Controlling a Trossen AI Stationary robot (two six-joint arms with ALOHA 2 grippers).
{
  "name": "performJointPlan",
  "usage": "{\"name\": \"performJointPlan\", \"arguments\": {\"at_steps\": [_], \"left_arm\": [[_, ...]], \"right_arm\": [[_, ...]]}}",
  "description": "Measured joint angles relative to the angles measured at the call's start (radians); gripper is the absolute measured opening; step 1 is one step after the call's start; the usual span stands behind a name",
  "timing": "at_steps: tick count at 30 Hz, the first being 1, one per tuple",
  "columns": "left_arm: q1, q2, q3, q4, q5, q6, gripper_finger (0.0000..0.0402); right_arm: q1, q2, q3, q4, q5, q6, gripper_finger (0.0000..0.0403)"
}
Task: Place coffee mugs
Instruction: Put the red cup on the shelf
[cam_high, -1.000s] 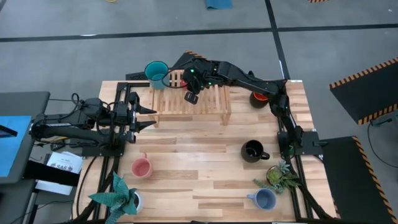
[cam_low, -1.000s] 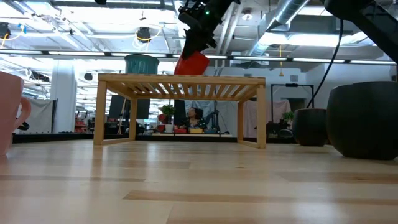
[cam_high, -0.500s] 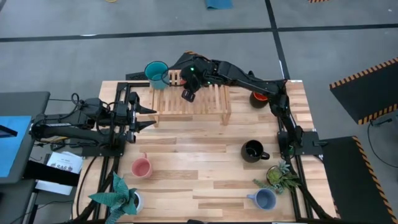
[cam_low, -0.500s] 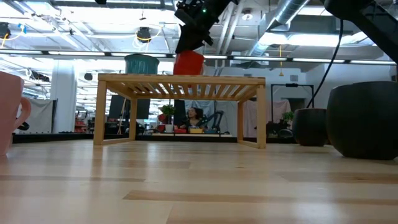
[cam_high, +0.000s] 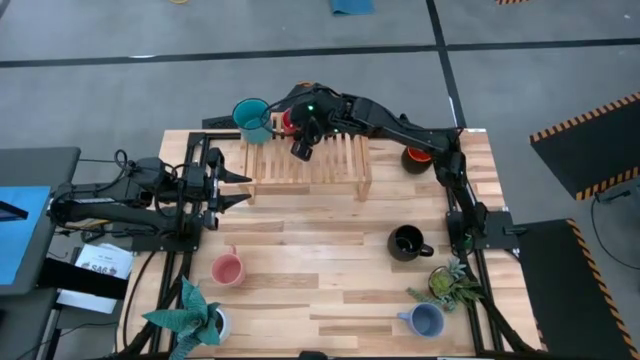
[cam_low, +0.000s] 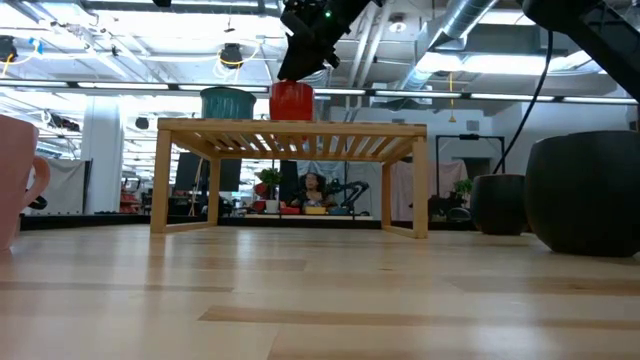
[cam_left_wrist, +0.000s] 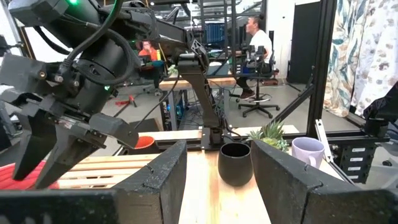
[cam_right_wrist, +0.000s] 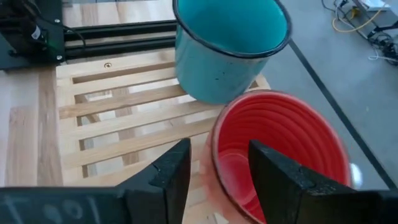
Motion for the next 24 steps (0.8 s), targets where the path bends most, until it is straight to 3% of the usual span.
{"name": "performJointPlan", "arguments": {"at_steps": [10, 16, 20, 24], "left_arm": [[0.0, 0.0, 0.0, -0.022, 0.004, -0.012, 0.0165], [0.0, 0.0, 0.0, -0.042, 0.002, -0.009, 0.0165], [0.0, 0.0, 0.0, -0.064, 0.002, 0.002, 0.0165], [0.0, 0.0, 0.0, -0.075, 0.001, 0.011, 0.0165]], "right_arm": [[-0.01, -0.05, 0.015, -0.02, 0.012, -0.03, 0.0174], [0.003, -0.118, -0.008, -0.171, -0.033, -0.025, 0.016], [0.027, -0.164, -0.134, -0.231, -0.076, -0.016, 0.0151], [0.061, -0.274, -0.351, -0.129, -0.077, -0.004, 0.014]]}}
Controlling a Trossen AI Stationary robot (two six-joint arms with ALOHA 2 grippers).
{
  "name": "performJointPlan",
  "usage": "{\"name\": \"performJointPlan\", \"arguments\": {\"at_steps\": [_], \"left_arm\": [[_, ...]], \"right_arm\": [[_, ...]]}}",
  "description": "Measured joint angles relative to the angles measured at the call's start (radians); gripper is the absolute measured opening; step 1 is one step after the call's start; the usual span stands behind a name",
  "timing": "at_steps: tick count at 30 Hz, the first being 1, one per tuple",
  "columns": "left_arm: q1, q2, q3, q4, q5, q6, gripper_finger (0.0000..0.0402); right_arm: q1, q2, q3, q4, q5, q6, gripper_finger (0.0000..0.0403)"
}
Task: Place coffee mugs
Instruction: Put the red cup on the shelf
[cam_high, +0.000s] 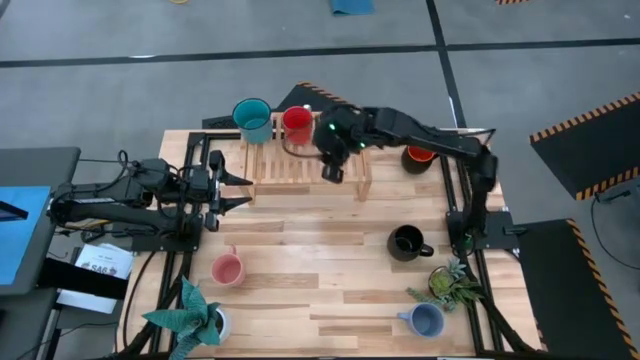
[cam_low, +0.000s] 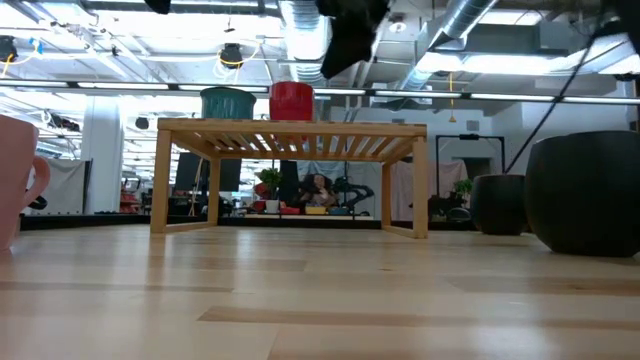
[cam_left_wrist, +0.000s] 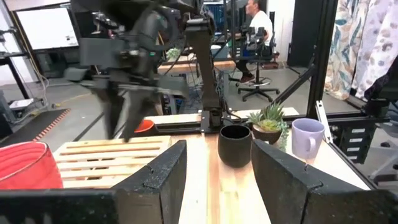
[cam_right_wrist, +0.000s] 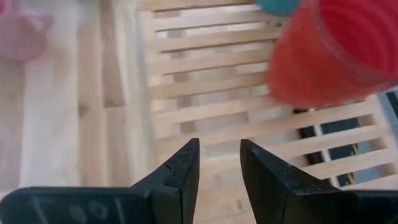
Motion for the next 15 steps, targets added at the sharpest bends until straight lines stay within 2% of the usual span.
{"name": "performJointPlan", "arguments": {"at_steps": [5, 9, 12, 15], "left_arm": [[0.0, 0.0, 0.0, -0.008, 0.0, 0.0, 0.0165], [0.0, 0.0, 0.0, -0.008, 0.0, 0.003, 0.0165], [0.0, 0.0, 0.0, -0.008, 0.0, 0.026, 0.0165], [0.0, 0.0, 0.0, -0.003, 0.0, 0.034, 0.0165]], "right_arm": [[0.038, -0.177, -0.335, 0.282, 0.011, 0.045, 0.0126], [0.046, -0.304, -0.61, 0.626, 0.047, 0.125, 0.0113], [0.026, -0.317, -0.756, 0.875, 0.055, 0.218, 0.0092], [-0.005, -0.275, -0.799, 1.04, 0.059, 0.282, 0.005]]}}
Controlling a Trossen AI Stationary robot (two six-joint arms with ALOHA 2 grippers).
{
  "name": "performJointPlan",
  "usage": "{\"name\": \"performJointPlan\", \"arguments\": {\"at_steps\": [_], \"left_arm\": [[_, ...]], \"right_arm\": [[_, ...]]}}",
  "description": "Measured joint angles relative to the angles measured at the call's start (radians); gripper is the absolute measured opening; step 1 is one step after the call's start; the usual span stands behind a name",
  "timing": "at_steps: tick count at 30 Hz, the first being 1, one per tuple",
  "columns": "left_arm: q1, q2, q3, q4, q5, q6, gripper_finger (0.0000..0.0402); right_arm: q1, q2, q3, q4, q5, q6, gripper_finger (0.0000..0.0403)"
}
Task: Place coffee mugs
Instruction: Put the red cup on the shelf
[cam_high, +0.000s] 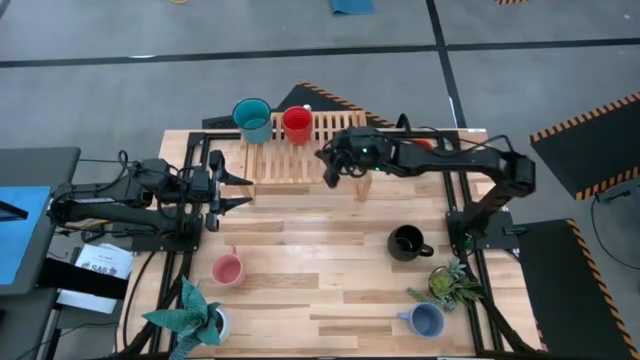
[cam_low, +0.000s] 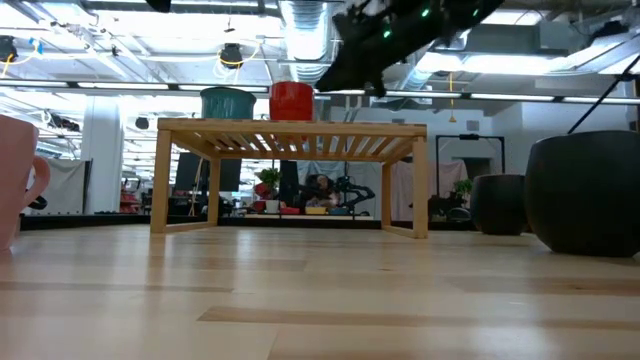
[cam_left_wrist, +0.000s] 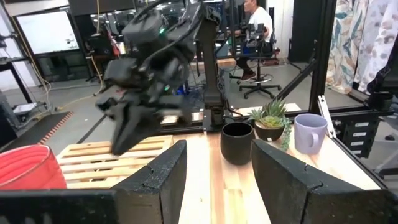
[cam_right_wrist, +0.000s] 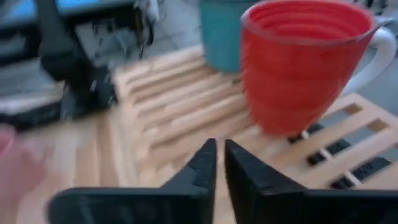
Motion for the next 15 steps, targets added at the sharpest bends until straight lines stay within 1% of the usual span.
{"name": "performJointPlan", "arguments": {"at_steps": [2, 3, 6, 9, 13, 15], "left_arm": [[0.0, 0.0, 0.0, 0.007, 0.0, 0.0, 0.0165], [0.0, 0.0, 0.0, 0.01, 0.0, 0.0, 0.0165], [0.0, 0.0, 0.0, 0.015, 0.0, -0.003, 0.0165], [0.0, 0.0, 0.0, 0.02, 0.0, -0.008, 0.0165], [0.0, 0.0, 0.0, 0.018, 0.0, -0.008, 0.0165], [0.0, 0.0, 0.0, 0.018, 0.0, -0.008, 0.0165]], "right_arm": [[-0.02, 0.051, 0.002, 0.084, 0.001, 0.01, 0.002], [-0.027, 0.076, 0.004, 0.118, 0.001, 0.01, 0.0017], [-0.048, 0.146, 0.029, 0.151, 0.035, 0.011, 0.002], [-0.063, 0.177, 0.058, 0.142, 0.051, -0.009, 0.0017], [-0.076, 0.2, 0.073, 0.142, 0.055, -0.024, 0.0016], [-0.076, 0.197, 0.075, 0.153, 0.076, -0.043, 0.0016]]}}
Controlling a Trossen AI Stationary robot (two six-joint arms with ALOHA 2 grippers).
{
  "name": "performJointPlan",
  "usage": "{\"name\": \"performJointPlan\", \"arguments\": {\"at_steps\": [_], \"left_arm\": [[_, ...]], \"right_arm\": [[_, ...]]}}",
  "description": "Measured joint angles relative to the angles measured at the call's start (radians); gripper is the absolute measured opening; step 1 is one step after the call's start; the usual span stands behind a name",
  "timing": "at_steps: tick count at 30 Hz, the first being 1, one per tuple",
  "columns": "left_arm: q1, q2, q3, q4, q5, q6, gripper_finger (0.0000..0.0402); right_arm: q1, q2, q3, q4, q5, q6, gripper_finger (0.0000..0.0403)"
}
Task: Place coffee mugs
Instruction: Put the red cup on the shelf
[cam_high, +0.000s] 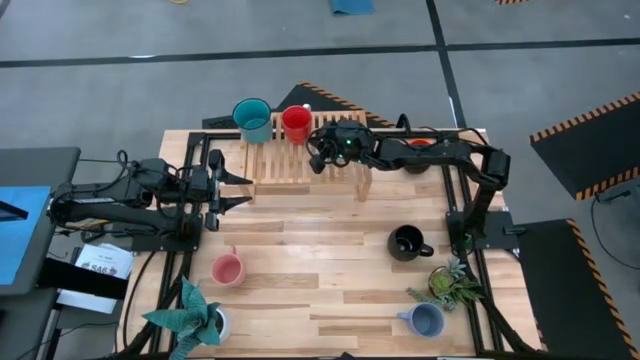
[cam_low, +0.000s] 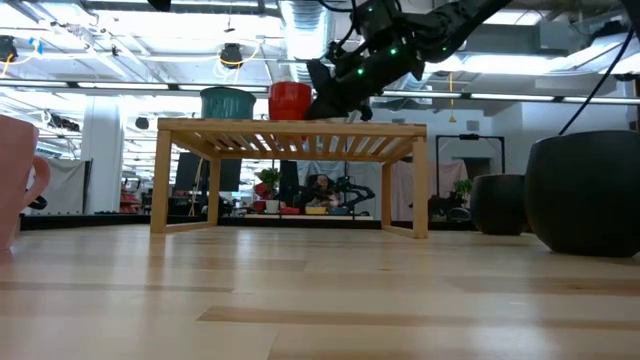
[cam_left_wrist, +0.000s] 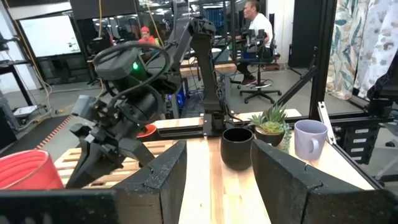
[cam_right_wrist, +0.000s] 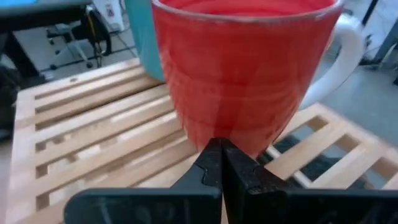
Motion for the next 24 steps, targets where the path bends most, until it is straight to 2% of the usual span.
{"name": "performJointPlan", "arguments": {"at_steps": [4, 24], "left_arm": [[0.0, 0.0, 0.0, 0.0, 0.0, 0.0, 0.0165], [0.0, 0.0, 0.0, -0.001, -0.015, -0.011, 0.0165]], "right_arm": [[-0.001, -0.001, 0.001, -0.001, 0.045, -0.028, 0.0016], [-0.018, -0.002, 0.0, 0.033, 0.044, -0.016, 0.0016]]}}
